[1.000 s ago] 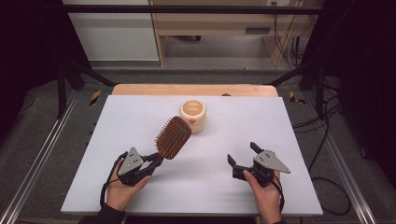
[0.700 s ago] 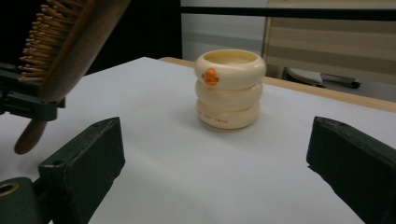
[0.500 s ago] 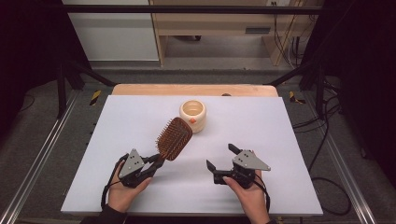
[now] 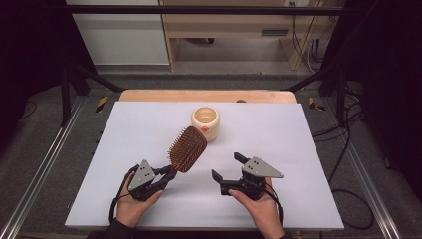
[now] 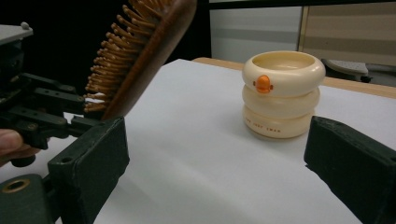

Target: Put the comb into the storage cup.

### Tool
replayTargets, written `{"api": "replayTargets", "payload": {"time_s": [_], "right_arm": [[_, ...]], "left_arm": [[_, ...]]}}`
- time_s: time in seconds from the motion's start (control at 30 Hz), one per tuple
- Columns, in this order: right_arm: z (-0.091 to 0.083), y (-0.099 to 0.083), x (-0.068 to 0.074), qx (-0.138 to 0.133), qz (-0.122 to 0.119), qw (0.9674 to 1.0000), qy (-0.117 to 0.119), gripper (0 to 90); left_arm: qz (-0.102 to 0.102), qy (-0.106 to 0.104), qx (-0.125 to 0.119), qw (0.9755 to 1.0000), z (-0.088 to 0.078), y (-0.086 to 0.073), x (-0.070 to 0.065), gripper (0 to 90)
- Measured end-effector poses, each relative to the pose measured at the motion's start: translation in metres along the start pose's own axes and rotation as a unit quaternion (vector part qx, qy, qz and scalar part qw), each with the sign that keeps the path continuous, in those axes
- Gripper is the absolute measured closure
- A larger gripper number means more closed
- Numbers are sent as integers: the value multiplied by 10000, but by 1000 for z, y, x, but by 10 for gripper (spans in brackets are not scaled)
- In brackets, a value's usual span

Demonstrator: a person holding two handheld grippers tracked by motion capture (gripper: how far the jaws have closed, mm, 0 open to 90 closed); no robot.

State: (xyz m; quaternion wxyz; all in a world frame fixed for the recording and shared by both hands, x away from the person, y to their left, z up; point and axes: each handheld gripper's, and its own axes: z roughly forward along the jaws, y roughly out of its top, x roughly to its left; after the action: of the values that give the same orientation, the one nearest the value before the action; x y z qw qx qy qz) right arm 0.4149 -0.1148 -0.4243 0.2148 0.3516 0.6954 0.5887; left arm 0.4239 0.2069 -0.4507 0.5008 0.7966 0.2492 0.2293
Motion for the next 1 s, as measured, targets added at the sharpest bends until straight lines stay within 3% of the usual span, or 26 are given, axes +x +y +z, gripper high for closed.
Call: {"api": "replayTargets", "payload": {"time_s": [0.47,1.0], "right_arm": [[2,5,17,-79,211,9992,321,68],[5,13,26,-121,49,9992,380,70]], "left_arm": [[36,-15,7,10000,1,0,-2,727],[86,-30,7,10000,2,1,-5,727]]}}
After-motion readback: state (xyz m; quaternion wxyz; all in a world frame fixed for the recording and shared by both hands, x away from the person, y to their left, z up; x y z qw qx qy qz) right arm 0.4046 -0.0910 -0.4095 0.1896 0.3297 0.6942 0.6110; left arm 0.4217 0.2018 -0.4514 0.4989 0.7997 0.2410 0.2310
